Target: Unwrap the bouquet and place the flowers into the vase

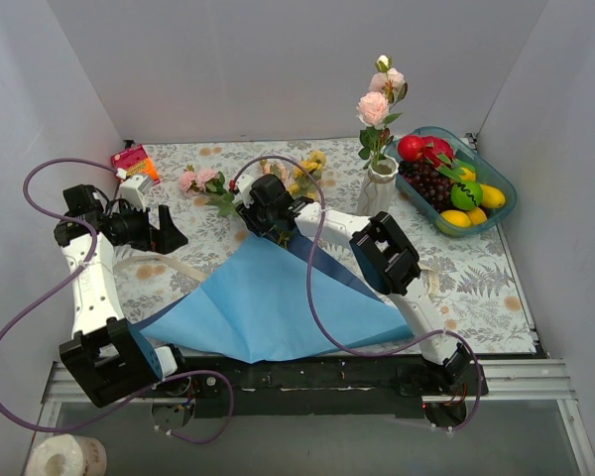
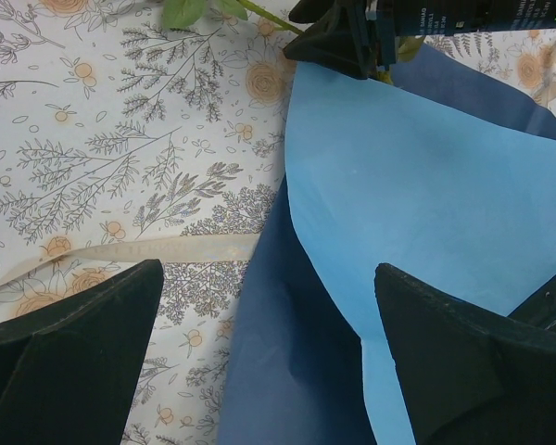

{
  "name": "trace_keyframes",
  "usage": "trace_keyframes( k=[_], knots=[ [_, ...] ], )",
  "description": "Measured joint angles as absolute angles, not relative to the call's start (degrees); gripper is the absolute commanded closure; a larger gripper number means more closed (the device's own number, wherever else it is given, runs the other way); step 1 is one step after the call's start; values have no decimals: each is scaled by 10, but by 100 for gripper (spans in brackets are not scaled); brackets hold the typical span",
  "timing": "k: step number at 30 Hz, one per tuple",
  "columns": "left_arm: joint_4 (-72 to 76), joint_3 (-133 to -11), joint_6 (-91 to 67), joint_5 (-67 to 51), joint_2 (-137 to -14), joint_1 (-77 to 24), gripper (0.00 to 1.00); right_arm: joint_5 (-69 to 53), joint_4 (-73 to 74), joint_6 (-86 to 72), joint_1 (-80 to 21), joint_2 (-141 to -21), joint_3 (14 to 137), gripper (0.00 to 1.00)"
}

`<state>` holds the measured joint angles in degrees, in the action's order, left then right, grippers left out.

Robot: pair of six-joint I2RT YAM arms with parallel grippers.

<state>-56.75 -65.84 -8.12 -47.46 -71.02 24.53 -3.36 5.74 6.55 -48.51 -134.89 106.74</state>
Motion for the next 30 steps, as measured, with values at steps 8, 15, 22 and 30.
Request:
trace_keyframes(
  k=[8, 15, 22, 30],
  knots=[
    [-568, -658, -79, -473, -719, 245, 2, -15, 45, 49, -485, -1371, 1068, 79],
    [-570, -662, -79, -473, -719, 245, 2, -11, 22, 34, -485, -1371, 1068, 99],
    [-572, -662, -79, -473, -719, 245, 2, 17, 3, 37, -485, -1348, 1117, 99],
    [-581, -664, -79, -473, -715, 245, 2, 38, -78, 72, -485, -1195, 1133, 99]
  ],
)
